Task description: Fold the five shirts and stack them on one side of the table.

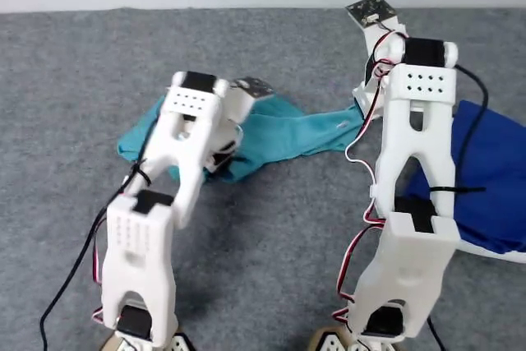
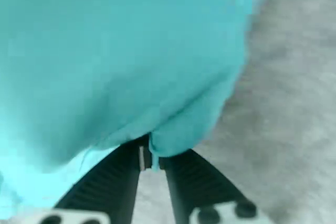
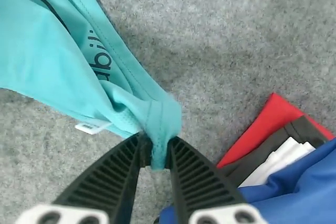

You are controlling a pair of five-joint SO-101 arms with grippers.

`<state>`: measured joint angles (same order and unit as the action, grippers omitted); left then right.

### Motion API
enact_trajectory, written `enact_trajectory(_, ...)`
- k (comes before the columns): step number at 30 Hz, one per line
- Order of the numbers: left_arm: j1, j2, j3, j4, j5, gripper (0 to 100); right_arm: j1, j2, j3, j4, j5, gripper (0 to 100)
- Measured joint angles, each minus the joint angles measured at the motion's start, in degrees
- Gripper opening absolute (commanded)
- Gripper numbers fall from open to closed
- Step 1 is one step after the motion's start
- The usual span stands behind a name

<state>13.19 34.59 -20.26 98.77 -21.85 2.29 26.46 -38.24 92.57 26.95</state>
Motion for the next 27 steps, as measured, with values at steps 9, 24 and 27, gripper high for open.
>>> enact_trajectory(9, 9.4, -21.4, 20.4, 0.0, 3.7, 21, 1.7, 0.0, 0.0, 0.0, 0.0, 0.9)
enact_trajectory(24, 5.5, -30.7, 31.6, 0.0, 7.1, 21, 1.9, 0.0, 0.0, 1.1, 0.0, 0.9)
enact_trajectory(27, 2.7, -27.3, 32.6, -2.1, 6.6, 21, 1.9, 0.0, 0.0, 1.5, 0.0, 0.9)
